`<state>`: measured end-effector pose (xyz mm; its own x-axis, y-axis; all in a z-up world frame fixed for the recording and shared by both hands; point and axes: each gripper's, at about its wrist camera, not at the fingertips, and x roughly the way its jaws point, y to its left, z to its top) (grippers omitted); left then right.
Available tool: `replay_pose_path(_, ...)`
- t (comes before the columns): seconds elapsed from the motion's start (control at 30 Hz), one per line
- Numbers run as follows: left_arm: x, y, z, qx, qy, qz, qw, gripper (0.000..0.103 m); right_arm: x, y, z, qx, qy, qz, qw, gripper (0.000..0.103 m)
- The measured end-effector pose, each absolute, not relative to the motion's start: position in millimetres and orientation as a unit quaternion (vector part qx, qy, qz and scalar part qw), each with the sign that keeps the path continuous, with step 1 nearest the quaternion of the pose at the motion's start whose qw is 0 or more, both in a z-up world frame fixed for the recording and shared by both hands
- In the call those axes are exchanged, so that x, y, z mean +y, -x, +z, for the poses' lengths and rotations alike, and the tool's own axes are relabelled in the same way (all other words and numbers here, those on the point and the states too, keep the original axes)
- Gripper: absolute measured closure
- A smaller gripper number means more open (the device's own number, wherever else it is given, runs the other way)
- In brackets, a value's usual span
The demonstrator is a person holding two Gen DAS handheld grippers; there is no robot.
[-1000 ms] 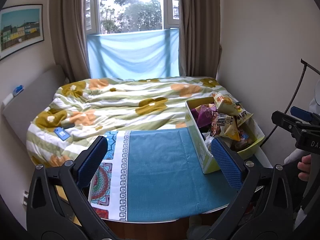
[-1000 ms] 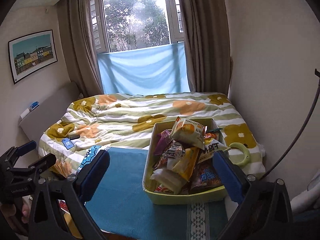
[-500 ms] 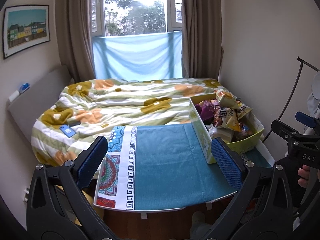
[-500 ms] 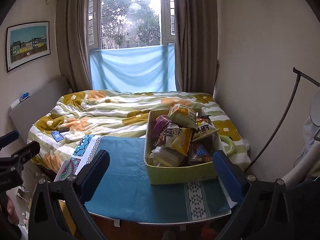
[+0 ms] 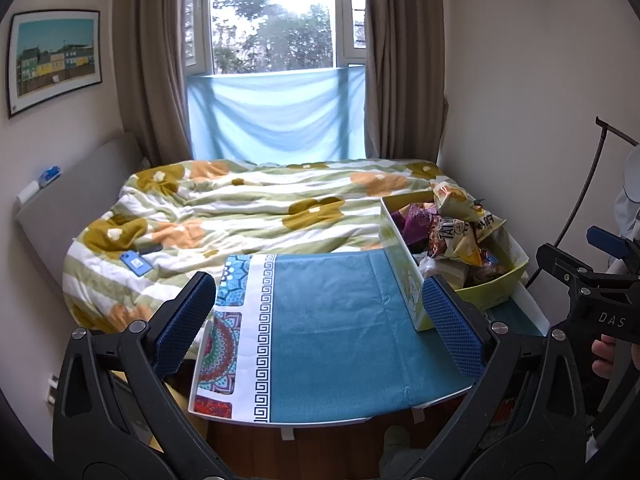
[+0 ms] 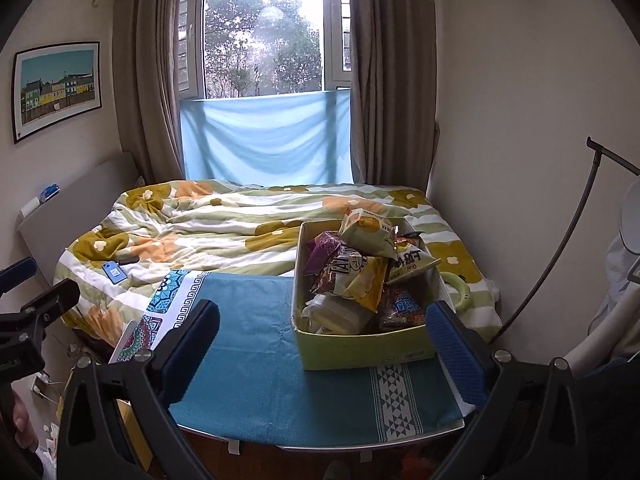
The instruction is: Organize snacks
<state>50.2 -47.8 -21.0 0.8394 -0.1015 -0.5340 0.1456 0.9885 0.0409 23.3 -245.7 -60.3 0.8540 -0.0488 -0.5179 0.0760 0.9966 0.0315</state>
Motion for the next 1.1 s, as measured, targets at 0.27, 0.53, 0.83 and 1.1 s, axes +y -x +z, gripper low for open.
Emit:
replay_pose_path(0.27,-48,-51,-23,0.279,-0.037,-0.063,0.957,0.001,-241,-24,-62,0.276,-0.024,-0.031,0.960,0.000)
replay_pose_path(0.53,-50,-55,-26,0.282,-0.040,-0.066,0.956,0.001,-242,-25,-62,0.277,-0.025,-0.032,0.960,0.000)
replay_pose_path(0.83,-50,-59,-30,0.286,-0.036,-0.067,0.955,0.001,-244,-26,-62,0.278,-0.024,-0.033,0.960,0.000)
replay_pose_path(1.1,-48,-64,-35,0.292,-0.036,-0.062,0.954,0.001,-243,-27,-63,0.279,-0.025,-0.033,0.959,0.000)
